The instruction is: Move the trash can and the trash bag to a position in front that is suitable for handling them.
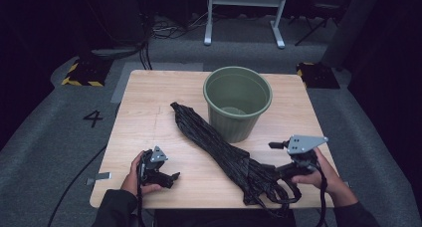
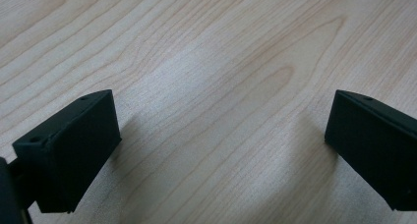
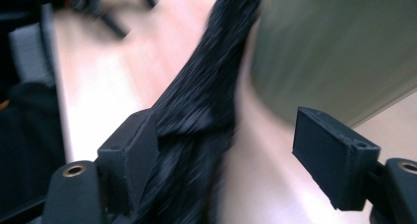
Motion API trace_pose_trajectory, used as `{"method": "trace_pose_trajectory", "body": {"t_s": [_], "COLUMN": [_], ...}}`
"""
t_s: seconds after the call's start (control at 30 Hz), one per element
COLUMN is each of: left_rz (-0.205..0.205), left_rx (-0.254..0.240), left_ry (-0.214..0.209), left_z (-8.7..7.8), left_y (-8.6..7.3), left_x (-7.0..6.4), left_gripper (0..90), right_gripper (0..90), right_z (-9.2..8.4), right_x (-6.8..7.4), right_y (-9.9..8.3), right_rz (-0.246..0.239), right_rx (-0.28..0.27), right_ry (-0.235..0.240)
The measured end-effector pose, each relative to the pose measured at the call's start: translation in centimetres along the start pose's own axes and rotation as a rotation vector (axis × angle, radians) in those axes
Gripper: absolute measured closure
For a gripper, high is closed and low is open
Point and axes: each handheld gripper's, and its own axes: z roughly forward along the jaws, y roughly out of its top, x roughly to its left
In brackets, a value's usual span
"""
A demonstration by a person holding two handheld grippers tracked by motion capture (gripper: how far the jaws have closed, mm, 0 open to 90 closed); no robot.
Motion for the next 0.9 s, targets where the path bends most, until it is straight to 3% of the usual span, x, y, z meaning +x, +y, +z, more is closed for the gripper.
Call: {"method": "trace_pose_trajectory", "body": {"t_s": [0.13,0.23,0.27,0.4,0.47,0.57,0.7,0.83,0.9], "left_rz": [-0.005,-0.004,0.006,0.013,0.015,0.011,0.0,0.001,0.001], "left_rx": [0.001,-0.001,0.002,-0.001,0.001,0.001,0.002,0.0,-0.001], "left_ry": [0.0,0.0,-0.001,-0.017,-0.019,-0.013,-0.008,-0.01,-0.011], "left_z": [0.0,0.1,0.3,0.7,0.8,1.0,1.1,1.2,1.2], "left_y": [0.0,0.1,0.3,0.8,1.0,1.2,1.3,1.4,1.4], "left_x": [0.0,0.0,0.0,0.1,0.3,0.5,0.7,0.8,0.9], "left_gripper": [0.1,0.1,0.1,0.0,0.0,0.0,0.0,0.0,0.0], "right_gripper": [24.2,30.4,42.5,61.5,69.6,73.8,71.8,62.5,52.8], "right_z": [1.1,1.9,2.7,3.6,3.7,3.5,2.8,2.3,1.9], "right_x": [1.7,2.0,2.0,1.1,0.2,-1.3,-3.9,-6.4,-7.6], "right_y": [-2.5,-3.6,-4.4,-5.6,-6.2,-6.9,-7.4,-7.6,-7.7], "right_rz": [-0.006,-0.014,-0.023,-0.038,-0.02,-0.009,0.042,0.072,0.095], "right_rx": [0.063,0.111,0.143,0.205,0.211,0.238,0.251,0.281,0.268], "right_ry": [0.04,0.036,0.032,0.03,0.025,-0.031,-0.177,-0.305,-0.332]}}
